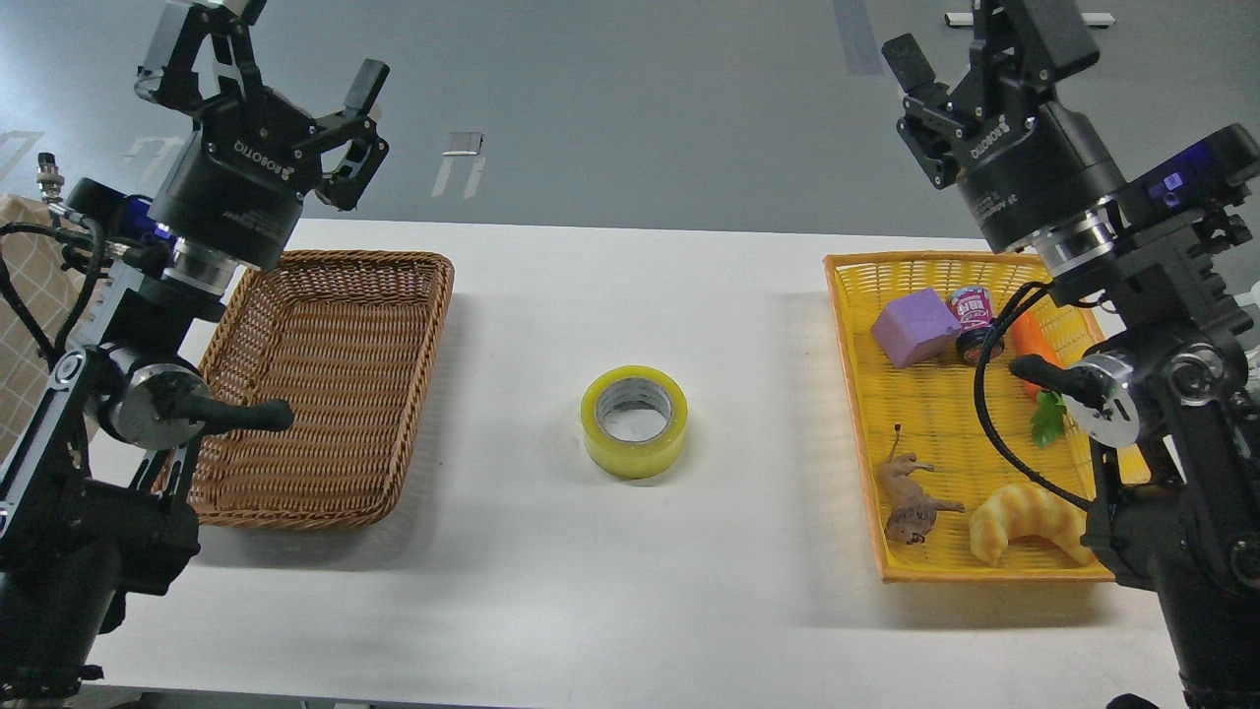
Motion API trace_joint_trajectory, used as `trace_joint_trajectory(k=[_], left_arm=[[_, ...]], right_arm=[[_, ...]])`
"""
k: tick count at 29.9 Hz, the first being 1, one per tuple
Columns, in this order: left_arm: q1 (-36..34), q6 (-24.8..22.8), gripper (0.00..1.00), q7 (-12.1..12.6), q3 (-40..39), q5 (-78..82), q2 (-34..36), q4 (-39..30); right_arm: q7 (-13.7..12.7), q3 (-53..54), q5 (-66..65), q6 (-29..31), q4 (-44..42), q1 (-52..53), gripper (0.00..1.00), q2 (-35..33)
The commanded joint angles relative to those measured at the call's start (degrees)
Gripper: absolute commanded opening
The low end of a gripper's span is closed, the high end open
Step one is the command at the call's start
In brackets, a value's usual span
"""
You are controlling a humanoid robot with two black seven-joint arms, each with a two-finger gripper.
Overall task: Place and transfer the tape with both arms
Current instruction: 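Reach the left gripper toward the tape roll on the table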
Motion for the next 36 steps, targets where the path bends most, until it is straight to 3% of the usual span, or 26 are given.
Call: trace_joint_trajectory(k=[1, 3, 5, 7, 14, 18, 20, 26, 30, 36], left_arm=[[-0.99, 4.06, 0.98, -0.31, 0.84, 6.38, -0.17, -0.63], [-1.69, 8.02, 0.98, -0.31, 1.11, 12.98, -0.18, -1.95], [-2.57, 15.57, 0.98, -0.13, 2.25, 24.84, -0.26, -3.44], [-3.19, 19.98, 0.98, -0.13, 8.11, 35.99, 0.26, -3.53], [-3.01, 23.24, 0.98, 0.48, 20.44, 59.56, 0.18, -3.62], [-2.49, 24.03, 0.98, 4.6, 25.09, 76.86, -3.32, 0.23], [-2.49, 24.03, 0.97, 4.88, 27.9, 82.38, -4.65, 2.25], [-2.93, 26.57, 0.97, 4.96, 31.25, 82.38, -6.41, 11.22], [-2.49, 27.9, 0.97, 5.4, 35.11, 82.38, -8.09, 13.77], [-2.4, 28.69, 0.95, 5.84, 35.74, 82.38, -9.05, 18.52]], right_arm=[[0.06, 0.43, 0.72, 0.09, 1.36, 0.15, 1.0, 1.43], [-0.03, 0.43, 0.72, 0.01, 1.36, 0.24, 1.0, 1.43], [-0.03, 0.43, 0.72, 0.0, 1.45, 0.24, 1.0, 1.43], [-0.29, 0.34, 0.72, 0.0, 1.45, 0.5, 1.0, 1.43], [-0.47, -0.1, 0.64, 0.0, 1.36, -0.02, 1.0, 1.43], [-0.47, -0.28, 0.64, 0.09, 1.27, -0.46, 1.0, 1.43], [-0.56, -0.19, 0.64, 0.01, 1.36, -0.46, 1.0, 1.43], [-1.17, 0.08, 0.64, 0.0, 1.54, -0.46, 1.0, 1.43], [-3.19, 0.16, 0.64, 0.0, 1.8, 0.06, 1.0, 1.43], [-3.19, 0.25, 0.64, 0.0, 2.15, 0.68, 1.0, 1.43]])
